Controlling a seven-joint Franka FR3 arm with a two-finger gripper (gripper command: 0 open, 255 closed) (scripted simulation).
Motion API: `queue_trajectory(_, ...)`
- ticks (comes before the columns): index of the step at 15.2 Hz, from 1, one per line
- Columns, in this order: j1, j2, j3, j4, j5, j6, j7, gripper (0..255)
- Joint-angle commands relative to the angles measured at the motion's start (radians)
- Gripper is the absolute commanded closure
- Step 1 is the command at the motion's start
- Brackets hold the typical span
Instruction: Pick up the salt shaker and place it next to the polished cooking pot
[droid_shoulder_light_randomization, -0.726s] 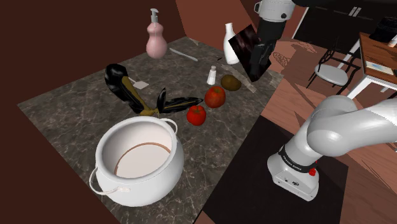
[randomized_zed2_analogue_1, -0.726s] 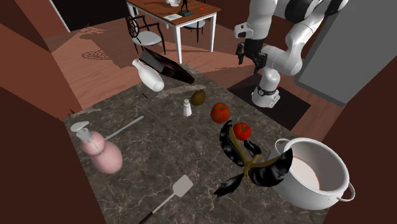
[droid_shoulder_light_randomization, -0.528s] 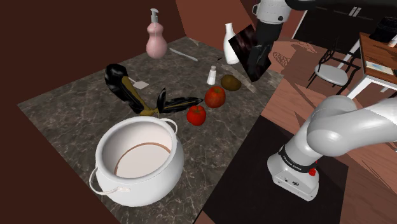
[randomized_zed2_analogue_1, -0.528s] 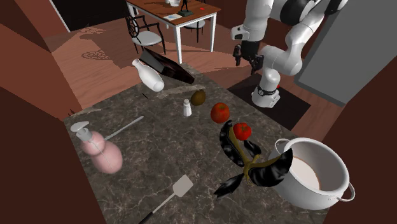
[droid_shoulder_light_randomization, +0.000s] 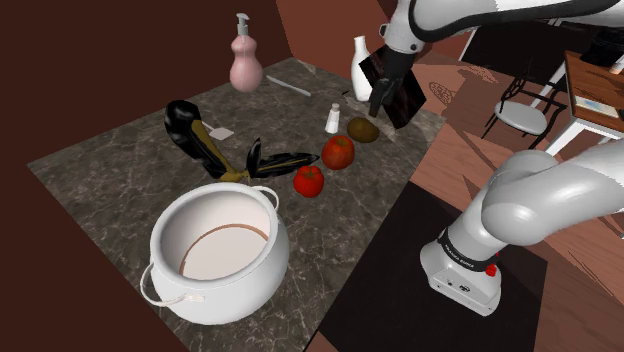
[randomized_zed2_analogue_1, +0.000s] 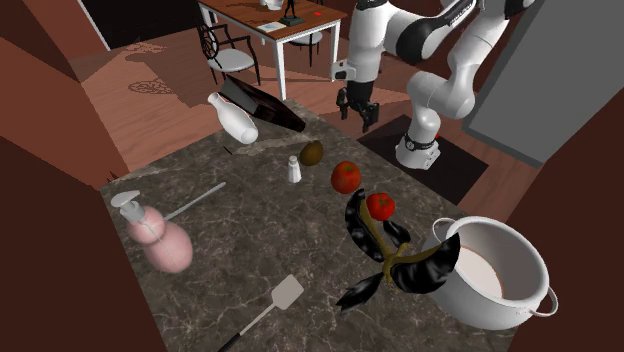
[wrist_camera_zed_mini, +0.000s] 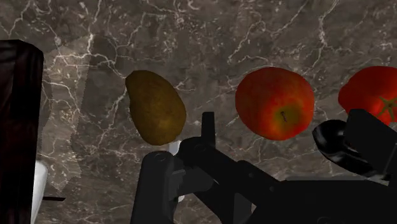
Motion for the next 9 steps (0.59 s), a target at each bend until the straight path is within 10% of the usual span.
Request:
queue_trajectory(1,0.0,0.046,-0.032,-0.004,0.005,0.076,-0.041,0)
queue_trajectory(9,0.035,0.324,-0.164,0.084,0.12,0.341,-0.246,0)
